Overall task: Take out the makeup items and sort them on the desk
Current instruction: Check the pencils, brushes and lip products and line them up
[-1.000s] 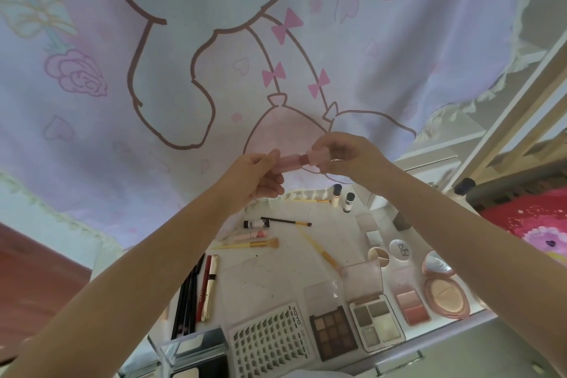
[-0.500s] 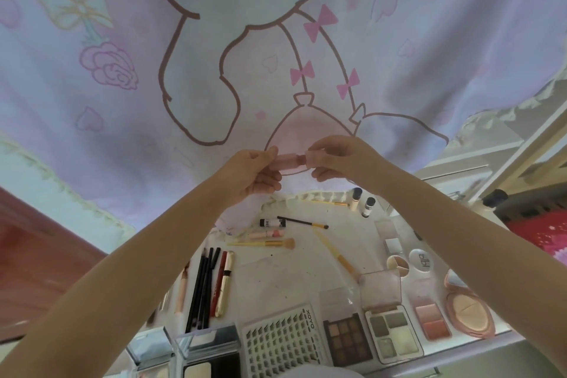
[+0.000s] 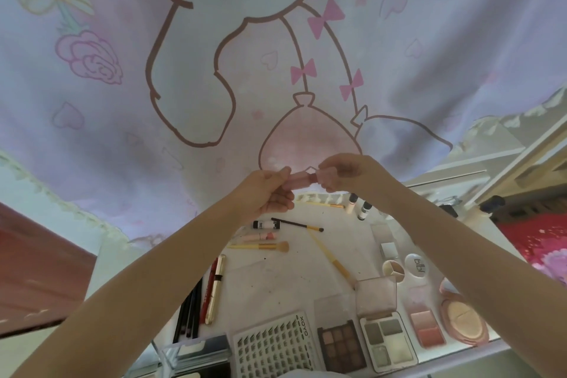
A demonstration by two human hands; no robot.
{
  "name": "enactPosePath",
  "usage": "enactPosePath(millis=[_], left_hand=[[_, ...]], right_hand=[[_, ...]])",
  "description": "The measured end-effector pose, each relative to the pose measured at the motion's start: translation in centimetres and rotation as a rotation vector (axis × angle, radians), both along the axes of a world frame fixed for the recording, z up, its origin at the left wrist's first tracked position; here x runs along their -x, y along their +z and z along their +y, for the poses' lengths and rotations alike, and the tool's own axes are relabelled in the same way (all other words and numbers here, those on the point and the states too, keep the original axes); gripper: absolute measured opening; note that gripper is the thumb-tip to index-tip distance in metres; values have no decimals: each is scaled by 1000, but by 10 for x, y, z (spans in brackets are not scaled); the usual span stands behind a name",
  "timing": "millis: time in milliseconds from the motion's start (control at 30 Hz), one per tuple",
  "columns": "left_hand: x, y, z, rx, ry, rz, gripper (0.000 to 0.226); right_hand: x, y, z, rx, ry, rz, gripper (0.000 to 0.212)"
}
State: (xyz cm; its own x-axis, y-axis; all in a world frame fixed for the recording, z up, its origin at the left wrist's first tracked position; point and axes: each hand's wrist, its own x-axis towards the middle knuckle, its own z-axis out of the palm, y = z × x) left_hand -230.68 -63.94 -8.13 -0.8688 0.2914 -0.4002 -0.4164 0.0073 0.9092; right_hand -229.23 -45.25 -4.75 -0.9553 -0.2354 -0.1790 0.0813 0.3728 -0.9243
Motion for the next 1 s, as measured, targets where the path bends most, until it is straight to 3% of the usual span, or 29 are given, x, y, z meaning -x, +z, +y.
enactPosePath(millis=[267, 400, 500, 567, 733, 1000], left_hand=[[0, -31, 32, -53, -84, -145, 31], [3, -53, 48, 171, -112, -210, 32], [0, -82, 51, 688, -290, 53, 33], [-7, -101, 50, 907, -406, 254, 37], [-21, -139, 44, 1114, -525, 388, 42], [-21, -167, 9, 1204, -573, 428, 42]], right_hand=[[3, -34, 32, -65, -101, -44, 25], [0, -43, 51, -369, -98, 88, 8], [-1, -61, 63, -789, 17, 124, 14], [-3, -83, 69, -910, 59, 66, 21], [4, -124, 67, -961, 57, -9, 21], [23, -148, 64, -1036, 68, -101, 35]])
